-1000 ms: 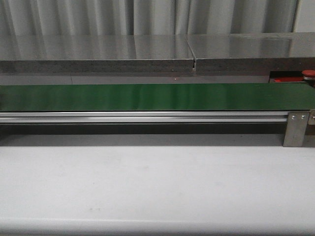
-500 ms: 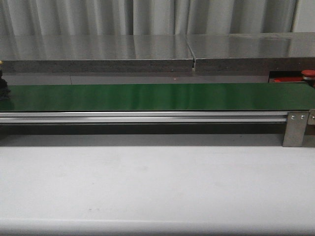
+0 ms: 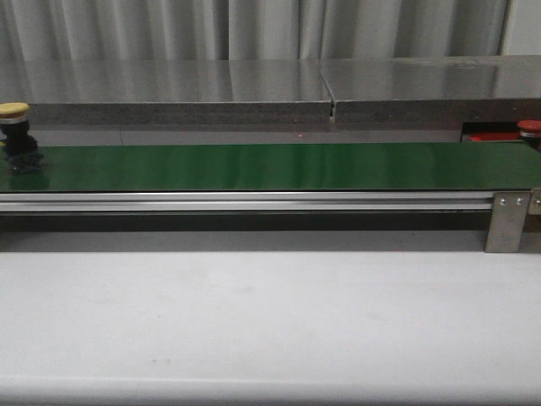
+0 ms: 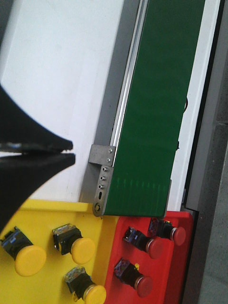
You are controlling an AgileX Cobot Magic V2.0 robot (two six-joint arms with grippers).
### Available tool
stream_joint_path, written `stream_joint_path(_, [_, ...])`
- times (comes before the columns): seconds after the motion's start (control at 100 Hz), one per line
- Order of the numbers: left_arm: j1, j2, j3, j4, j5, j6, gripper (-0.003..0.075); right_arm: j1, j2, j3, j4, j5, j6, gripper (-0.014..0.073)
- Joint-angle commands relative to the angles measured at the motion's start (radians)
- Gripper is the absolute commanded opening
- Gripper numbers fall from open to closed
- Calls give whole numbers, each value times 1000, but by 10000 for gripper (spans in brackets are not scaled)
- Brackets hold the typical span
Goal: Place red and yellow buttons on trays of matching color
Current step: 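Set the yellow button on the belt with the left gripper, then grasp the last red button with the left gripper and set it on the belt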
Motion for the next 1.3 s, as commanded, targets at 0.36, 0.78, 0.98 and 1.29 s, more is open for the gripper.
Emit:
stream_joint_path(0.36, [4,197,-298,-9,-32,10,579,-3,2,-26,9,-74,-6,-67])
stream_joint_path(0.78, [4,328,-418,-9,-48,10,563,-3,2,-26,9,-74,-6,-67])
stream_joint_path(0.98, [4,344,-418,-9,-51,10,444,-3,2,-26,9,-74,-6,-67])
stream_joint_path(1.29, [4,340,-418,-13,-62,10,69,-3,2,-26,9,-74,-6,-67])
